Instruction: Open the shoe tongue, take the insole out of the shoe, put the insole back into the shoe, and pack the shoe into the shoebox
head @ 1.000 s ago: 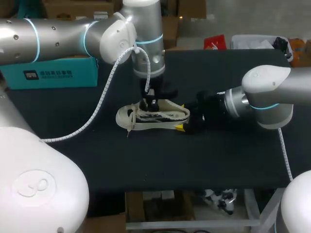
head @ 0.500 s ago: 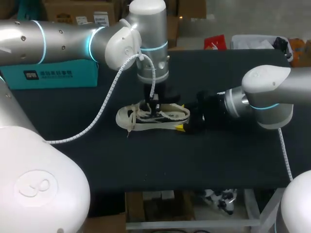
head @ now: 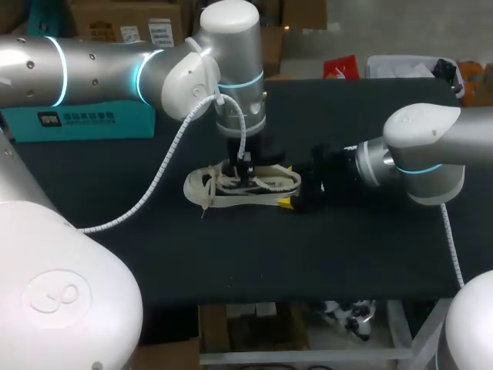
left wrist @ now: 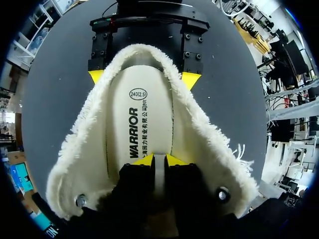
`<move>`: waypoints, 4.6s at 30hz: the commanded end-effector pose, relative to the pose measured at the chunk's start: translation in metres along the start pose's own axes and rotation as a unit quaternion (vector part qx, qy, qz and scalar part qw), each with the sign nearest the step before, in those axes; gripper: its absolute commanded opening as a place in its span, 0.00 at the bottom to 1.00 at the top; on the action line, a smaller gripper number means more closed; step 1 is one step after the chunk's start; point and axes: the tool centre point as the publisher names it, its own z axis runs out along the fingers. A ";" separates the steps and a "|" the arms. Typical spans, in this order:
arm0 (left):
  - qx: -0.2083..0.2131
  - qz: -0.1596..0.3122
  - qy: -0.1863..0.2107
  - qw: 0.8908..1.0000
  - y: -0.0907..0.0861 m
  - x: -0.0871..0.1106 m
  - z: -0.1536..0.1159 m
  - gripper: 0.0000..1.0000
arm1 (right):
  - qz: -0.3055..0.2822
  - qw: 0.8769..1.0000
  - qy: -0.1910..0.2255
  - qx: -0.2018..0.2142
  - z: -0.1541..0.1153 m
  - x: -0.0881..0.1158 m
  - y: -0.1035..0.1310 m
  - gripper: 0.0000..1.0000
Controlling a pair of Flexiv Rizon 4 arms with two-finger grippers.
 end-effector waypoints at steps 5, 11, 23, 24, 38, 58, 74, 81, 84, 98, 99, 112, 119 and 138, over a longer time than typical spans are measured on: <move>-0.004 0.013 -0.002 1.000 -0.006 0.002 0.036 0.35 | 0.000 1.000 0.000 -0.002 0.002 -0.002 -0.003 0.00; -0.014 0.012 0.001 1.000 -0.012 -0.006 0.054 0.33 | 0.000 1.000 0.000 -0.002 0.002 -0.002 -0.003 0.00; -0.044 -0.017 -0.086 0.995 -0.011 -0.038 0.103 0.31 | 0.000 1.000 0.000 -0.002 0.002 -0.002 -0.003 0.00; -0.043 -0.016 -0.089 0.995 -0.011 -0.041 0.107 0.31 | 0.000 1.000 0.000 -0.002 0.002 -0.002 -0.003 0.00; -0.031 -0.005 -0.105 0.994 0.009 -0.099 0.132 0.00 | 0.000 1.000 0.000 -0.002 0.002 -0.002 -0.003 0.00; 0.067 0.066 -0.070 0.993 -0.008 -0.042 0.004 0.00 | 0.000 1.000 0.000 -0.002 0.002 -0.002 -0.003 0.00; 0.117 0.059 -0.054 0.990 -0.027 -0.020 -0.051 0.00 | 0.000 1.000 0.000 -0.002 0.002 -0.002 -0.003 0.00; 0.137 0.056 -0.045 0.988 -0.032 -0.021 -0.061 0.00 | 0.000 1.000 0.000 -0.002 0.002 -0.002 -0.003 0.00; 0.147 0.054 -0.044 0.987 -0.033 -0.022 -0.067 0.00 | 0.000 1.000 0.000 -0.002 0.002 -0.002 -0.003 0.00; 0.177 0.052 -0.021 0.983 -0.030 -0.020 -0.071 0.00 | 0.000 1.000 0.000 -0.002 0.002 -0.002 -0.003 0.00; 0.176 0.051 -0.022 0.983 -0.030 -0.019 -0.070 0.20 | 0.000 1.000 0.000 -0.002 0.002 -0.002 -0.003 0.00; 0.174 -0.001 -0.093 0.980 -0.039 0.008 -0.089 0.53 | 0.000 1.000 0.000 -0.002 0.002 -0.002 -0.003 0.00; 0.161 0.006 -0.108 0.981 -0.049 0.019 -0.083 0.46 | 0.000 1.000 0.000 -0.002 0.002 -0.002 -0.003 0.00; 0.119 0.031 -0.139 0.983 -0.087 0.017 -0.039 0.47 | 0.000 1.000 0.000 -0.002 0.002 -0.002 -0.003 0.00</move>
